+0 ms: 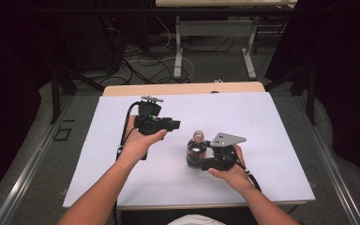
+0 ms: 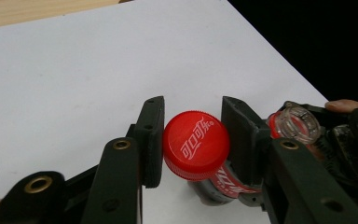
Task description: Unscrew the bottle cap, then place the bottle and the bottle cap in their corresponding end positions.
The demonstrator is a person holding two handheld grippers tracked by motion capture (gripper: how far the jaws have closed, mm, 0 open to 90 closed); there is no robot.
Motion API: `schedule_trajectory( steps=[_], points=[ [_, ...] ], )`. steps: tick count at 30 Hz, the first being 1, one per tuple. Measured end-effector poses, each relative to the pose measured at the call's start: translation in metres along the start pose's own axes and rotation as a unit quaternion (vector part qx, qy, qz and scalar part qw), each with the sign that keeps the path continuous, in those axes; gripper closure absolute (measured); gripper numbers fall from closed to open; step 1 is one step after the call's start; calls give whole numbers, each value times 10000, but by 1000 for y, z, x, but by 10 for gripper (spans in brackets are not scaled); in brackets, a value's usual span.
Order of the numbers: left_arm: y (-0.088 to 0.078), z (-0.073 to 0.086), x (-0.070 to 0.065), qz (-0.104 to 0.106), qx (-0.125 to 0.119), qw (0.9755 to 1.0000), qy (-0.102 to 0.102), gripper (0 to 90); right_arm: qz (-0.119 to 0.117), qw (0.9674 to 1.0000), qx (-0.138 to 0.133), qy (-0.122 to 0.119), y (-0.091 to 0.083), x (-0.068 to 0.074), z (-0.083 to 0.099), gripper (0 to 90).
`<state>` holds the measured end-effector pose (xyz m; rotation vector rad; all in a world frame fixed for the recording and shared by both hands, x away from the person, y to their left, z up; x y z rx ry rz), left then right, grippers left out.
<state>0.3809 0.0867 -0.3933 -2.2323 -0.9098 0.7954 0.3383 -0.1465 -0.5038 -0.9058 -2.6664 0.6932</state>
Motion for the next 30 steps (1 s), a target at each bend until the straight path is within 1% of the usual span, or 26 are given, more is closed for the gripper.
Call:
schedule_trajectory(
  steps=[3,4,5,6,7,9,10,11,13,14,15,16,17,18,19,20,21,23,24,25,28,29,30],
  points=[
    [-2,3,5,-9,-20,10000,12,616,2,10000,8,-18,0,-1,0,300],
    [-3,6,9,-19,-43,10000,-22,616,-10,10000,3,9,0,0,-1,300],
    [-4,8,11,-43,-67,10000,-57,616,-3,10000,74,-28,0,-1,-1,300],
    [-5,10,12,-59,-78,9999,-74,616,16,10000,-10,-22,1,-1,-1,300],
    [-5,11,14,-63,-107,9998,-130,617,-2,10000,76,12,0,-1,-2,300],
    [-6,13,16,-77,-132,9998,-111,616,-4,10000,68,9,0,-2,-3,300],
    [-7,14,18,-109,-133,9997,-154,616,74,10000,-20,18,1,-3,-3,300],
    [-8,15,20,-126,-138,9997,-139,616,88,9999,-54,54,1,-5,-5,300],
    [-10,19,24,-162,-162,9995,-197,616,103,9999,-34,62,1,-7,-6,300],
    [-10,23,28,-205,-171,9993,-245,616,155,9998,-42,70,3,-10,-8,300],
    [-10,23,28,-205,-171,9993,-245,616,155,9998,-42,70,3,-10,-8,300],
    [-9,28,32,-215,-171,9991,-312,616,216,9997,35,78,3,-13,-10,300],
    [-8,31,34,-238,-169,9990,-337,616,258,9996,-16,88,5,-15,-11,300],
    [-8,34,36,-254,-182,9988,-365,616,290,9995,-12,102,5,-17,-13,300],
    [-8,34,36,-254,-182,9988,-365,616,290,9995,-12,102,5,-17,-13,300],
    [-7,40,42,-313,-246,9984,-405,616,411,9991,-77,80,9,-24,-17,300],
    [-7,42,44,-326,-273,9981,-450,616,461,9989,-62,116,10,-26,-19,300],
    [-5,47,50,-272,-258,9980,-506,615,556,9983,-88,147,13,-33,-23,300],
    [-6,49,53,-258,-200,9982,-497,616,607,9979,-87,187,15,-37,-26,300],
    [-4,51,55,-254,-281,9978,-546,616,647,9977,-115,181,17,-41,-28,300],
    [-4,55,59,-226,-282,9978,-548,616,789,9966,-144,215,25,-50,-34,300],
    [-4,59,62,-245,-329,9975,-582,616,814,9963,-134,225,28,-53,-36,300],
    [-5,60,63,-243,-294,9975,-597,616,868,9958,-130,251,31,-56,-39,300]
  ],
)
Point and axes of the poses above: each handheld gripper's, and its own axes: y roughly forward along the jaws, z roughly out of its underside, x roughly to its left, the point moved 1 cm from there along y, roughly forward along the jaws, and after that the axes turned 5 degrees about x, right-handed, at the moved point
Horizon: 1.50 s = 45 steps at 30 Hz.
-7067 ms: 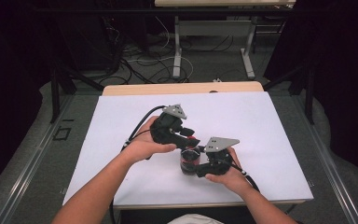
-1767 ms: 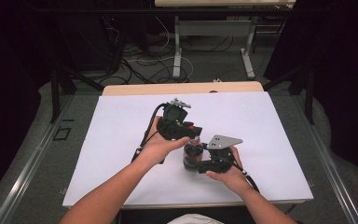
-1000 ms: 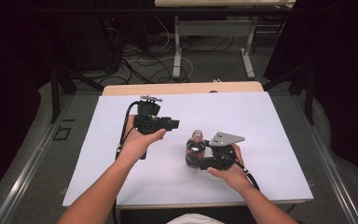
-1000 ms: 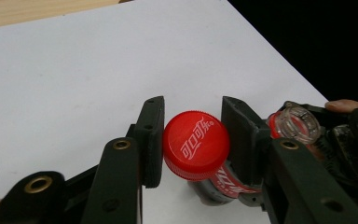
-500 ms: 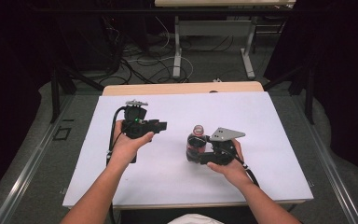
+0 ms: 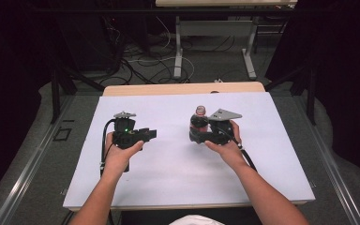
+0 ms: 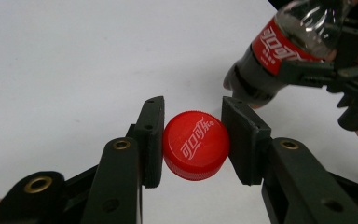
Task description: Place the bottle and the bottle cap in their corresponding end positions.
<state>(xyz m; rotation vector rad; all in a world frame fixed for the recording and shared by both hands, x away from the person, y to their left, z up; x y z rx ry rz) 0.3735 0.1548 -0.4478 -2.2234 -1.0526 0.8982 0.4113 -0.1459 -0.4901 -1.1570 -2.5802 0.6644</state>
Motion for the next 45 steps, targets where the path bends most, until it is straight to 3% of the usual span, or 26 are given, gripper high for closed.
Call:
schedule_trajectory(
  steps=[3,8,12,23,32,45],
  points=[
    [1,4,4,-5,-94,9999,-48,616,93,10000,-12,35,11,-4,-7,300],
    [-1,7,8,-45,-15,10000,-31,615,155,9998,-74,102,25,-10,-16,299],
    [0,11,13,-47,-92,9999,-82,615,350,9993,-94,116,40,-9,-22,299],
    [-5,17,21,-46,-174,9997,-168,616,471,9988,-11,114,67,-8,-16,297],
    [-6,20,26,-60,-143,9996,-227,616,435,9989,145,35,79,1,-7,296],
    [-6,21,27,-99,-99,9997,-223,615,457,9989,38,112,78,6,8,288]
  ],
)
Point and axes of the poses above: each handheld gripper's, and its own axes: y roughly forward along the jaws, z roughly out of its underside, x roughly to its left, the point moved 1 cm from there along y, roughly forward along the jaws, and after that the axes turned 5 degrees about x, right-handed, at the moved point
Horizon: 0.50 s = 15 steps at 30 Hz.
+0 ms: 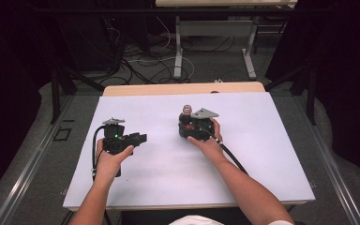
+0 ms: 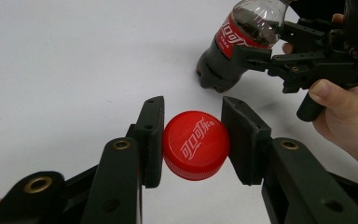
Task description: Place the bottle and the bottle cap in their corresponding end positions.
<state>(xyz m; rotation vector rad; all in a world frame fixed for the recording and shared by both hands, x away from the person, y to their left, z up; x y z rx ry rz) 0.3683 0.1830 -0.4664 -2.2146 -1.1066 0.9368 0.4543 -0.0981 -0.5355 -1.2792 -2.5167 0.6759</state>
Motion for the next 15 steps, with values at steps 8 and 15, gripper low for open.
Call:
schedule_trajectory(
  steps=[8,15],
  points=[
    [0,0,0,-4,-12,10000,-10,615,-123,9999,37,67,1,-2,0,271],
    [1,1,0,-10,-13,10000,-13,615,-159,9997,137,143,1,-5,2,201]
  ],
)
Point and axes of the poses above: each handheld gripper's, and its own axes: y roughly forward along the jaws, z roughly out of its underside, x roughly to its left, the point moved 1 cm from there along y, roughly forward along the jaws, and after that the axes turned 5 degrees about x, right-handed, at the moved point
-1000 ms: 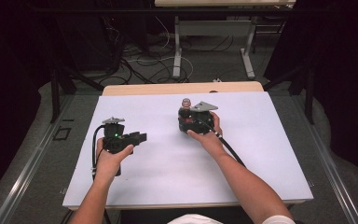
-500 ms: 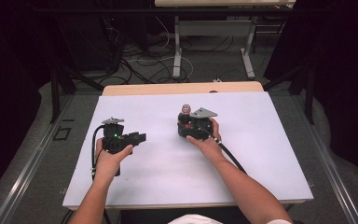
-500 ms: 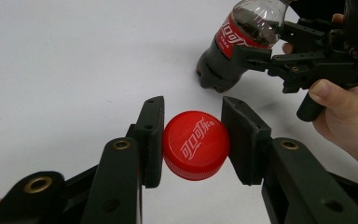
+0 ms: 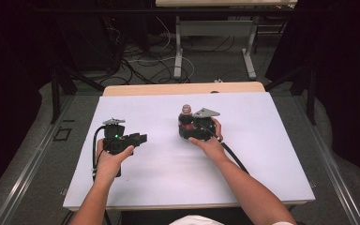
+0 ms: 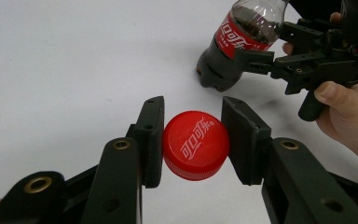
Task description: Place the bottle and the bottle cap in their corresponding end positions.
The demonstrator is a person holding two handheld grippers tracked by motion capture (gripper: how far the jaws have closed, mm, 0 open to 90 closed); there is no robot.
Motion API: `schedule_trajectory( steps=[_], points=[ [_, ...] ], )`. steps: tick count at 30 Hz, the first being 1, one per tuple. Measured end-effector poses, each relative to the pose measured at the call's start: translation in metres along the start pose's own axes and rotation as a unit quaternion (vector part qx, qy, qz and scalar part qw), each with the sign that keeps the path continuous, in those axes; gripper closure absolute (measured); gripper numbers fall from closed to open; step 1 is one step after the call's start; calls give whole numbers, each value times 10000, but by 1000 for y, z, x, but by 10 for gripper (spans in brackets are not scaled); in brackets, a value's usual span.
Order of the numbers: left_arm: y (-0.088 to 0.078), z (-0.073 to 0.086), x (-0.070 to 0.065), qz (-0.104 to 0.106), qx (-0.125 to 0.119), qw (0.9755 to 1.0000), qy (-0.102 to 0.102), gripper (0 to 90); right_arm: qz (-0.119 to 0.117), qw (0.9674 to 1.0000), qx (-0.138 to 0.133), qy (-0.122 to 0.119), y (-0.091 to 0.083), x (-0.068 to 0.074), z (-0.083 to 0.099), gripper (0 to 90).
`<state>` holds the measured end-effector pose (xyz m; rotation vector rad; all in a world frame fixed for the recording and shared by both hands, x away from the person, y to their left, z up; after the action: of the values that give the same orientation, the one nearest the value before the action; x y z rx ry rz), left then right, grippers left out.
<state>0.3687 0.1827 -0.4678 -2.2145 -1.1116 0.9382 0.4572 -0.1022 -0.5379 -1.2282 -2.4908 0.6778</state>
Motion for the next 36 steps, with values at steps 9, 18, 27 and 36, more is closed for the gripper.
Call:
schedule_trajectory(
  steps=[9,18,27,36],
  points=[
    [2,0,-1,12,23,10000,-27,615,1,9999,84,142,-4,2,0,170],
    [7,1,-2,-15,85,10000,9,614,-61,9989,359,292,-13,0,0,78],
    [12,3,0,-38,244,9997,24,614,-87,9968,753,260,-30,-3,-4,0],
    [26,6,-4,-37,354,9993,92,615,43,9949,1005,91,-42,-6,1,0]
  ],
)
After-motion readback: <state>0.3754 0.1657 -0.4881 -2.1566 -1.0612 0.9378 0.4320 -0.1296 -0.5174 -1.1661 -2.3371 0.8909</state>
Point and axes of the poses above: each handheld gripper's, and its own axes: y roughly forward along the jaws, z roughly out of its underside, x roughly to its left, the point moved 1 cm from there along y, roughly forward along the jaws, and after that the axes turned 5 degrees about x, right-handed, at the moved point
